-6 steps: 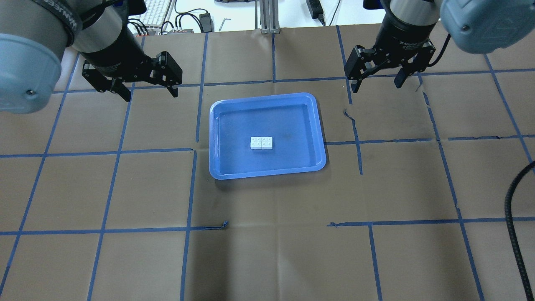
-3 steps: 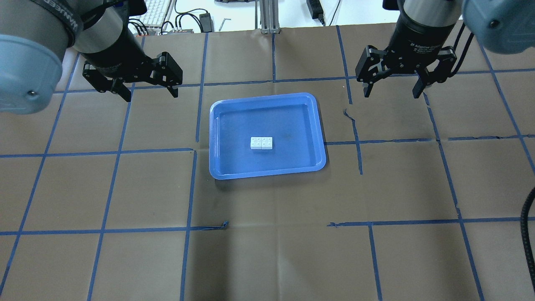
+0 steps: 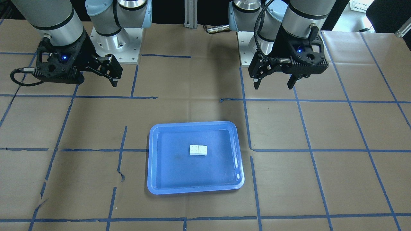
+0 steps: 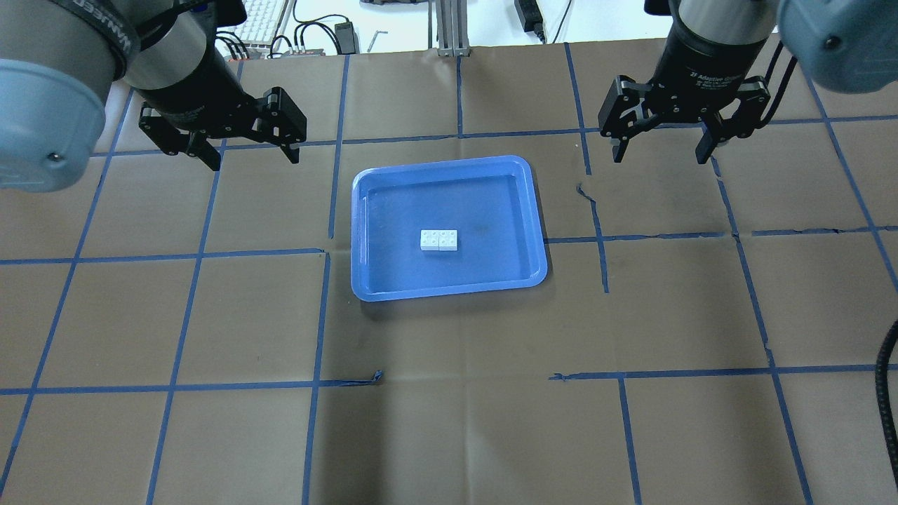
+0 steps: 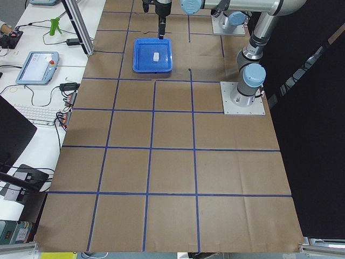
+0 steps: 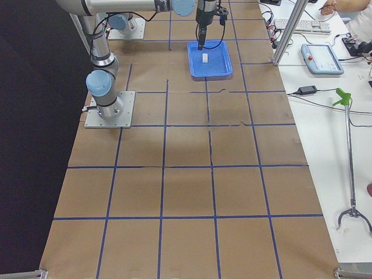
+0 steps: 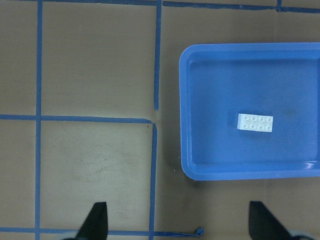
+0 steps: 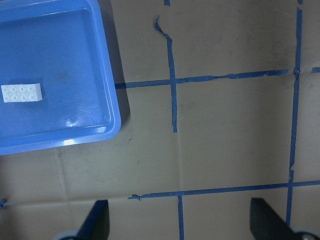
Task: Assemble white blocks and place on blue tray
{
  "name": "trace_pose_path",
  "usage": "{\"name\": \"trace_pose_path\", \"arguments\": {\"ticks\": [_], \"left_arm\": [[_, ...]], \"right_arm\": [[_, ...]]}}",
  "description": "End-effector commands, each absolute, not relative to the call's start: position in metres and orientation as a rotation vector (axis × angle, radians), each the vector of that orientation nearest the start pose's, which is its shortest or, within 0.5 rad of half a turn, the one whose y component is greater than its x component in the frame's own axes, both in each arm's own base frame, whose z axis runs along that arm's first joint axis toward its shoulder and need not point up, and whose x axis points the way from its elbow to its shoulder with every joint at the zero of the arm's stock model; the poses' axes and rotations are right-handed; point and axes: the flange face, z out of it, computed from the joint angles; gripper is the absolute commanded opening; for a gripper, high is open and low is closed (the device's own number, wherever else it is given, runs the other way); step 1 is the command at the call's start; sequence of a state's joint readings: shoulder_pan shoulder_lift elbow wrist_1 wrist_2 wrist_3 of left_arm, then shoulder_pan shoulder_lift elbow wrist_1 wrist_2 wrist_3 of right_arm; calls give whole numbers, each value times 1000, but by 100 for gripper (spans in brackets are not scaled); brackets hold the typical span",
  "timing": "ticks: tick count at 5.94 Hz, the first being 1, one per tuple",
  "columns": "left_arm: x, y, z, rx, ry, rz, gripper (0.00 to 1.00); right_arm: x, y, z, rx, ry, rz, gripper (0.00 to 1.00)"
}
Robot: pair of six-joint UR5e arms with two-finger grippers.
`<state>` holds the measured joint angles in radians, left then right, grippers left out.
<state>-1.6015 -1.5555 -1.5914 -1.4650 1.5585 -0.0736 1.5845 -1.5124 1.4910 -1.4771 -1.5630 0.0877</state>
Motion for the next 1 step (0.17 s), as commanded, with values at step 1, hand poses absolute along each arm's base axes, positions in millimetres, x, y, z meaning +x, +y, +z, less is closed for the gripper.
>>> {"name": "trace_pose_path", "arguments": {"ticks": [1], "left_arm": [[-150, -491, 496, -67, 3154, -168, 99]], "right_arm": [[140, -508, 487, 116, 3135, 118, 100]]}}
